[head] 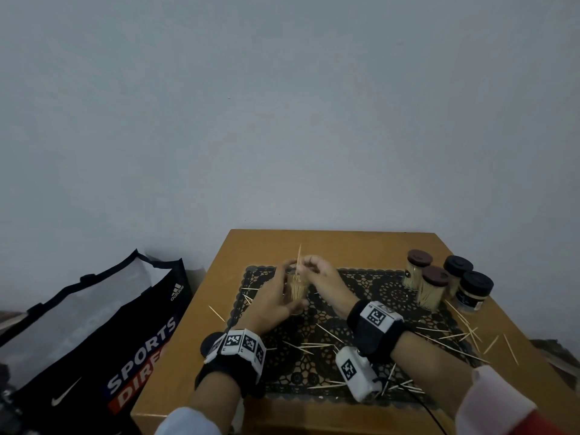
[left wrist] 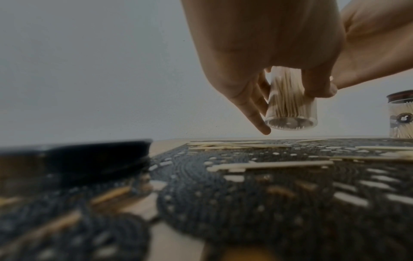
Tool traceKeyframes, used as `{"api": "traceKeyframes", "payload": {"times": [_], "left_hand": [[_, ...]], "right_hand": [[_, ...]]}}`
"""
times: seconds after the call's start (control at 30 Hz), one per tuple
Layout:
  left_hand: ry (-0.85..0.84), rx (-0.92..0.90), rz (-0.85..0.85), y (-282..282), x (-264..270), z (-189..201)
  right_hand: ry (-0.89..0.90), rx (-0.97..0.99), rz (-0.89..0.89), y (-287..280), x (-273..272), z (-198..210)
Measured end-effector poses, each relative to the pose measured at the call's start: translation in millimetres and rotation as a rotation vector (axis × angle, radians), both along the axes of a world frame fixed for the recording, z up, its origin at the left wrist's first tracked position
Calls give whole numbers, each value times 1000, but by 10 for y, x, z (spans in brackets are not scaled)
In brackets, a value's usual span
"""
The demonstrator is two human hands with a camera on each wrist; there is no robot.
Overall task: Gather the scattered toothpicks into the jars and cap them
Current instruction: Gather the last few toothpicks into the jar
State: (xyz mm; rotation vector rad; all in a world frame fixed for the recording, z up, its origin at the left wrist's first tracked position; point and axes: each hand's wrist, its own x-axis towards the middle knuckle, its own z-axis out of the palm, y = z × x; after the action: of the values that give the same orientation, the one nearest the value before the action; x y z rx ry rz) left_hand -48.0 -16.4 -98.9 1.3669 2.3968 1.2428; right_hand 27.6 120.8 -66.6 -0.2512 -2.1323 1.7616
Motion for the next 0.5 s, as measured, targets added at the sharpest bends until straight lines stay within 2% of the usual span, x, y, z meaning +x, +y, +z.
{"api": "traceKeyframes", "payload": {"times": [0.1,0.23,0.5], "left_hand": [[28,-2,-10,1,-15,-1],[20,-19,-39,-7,-15,-13],[39,-31,-38,-26,1,1]], "right_hand": [[-28,114,-28,13,3,-104],[-32,54,0,156,57,-68],[-9,137,5,186,51,20]]}}
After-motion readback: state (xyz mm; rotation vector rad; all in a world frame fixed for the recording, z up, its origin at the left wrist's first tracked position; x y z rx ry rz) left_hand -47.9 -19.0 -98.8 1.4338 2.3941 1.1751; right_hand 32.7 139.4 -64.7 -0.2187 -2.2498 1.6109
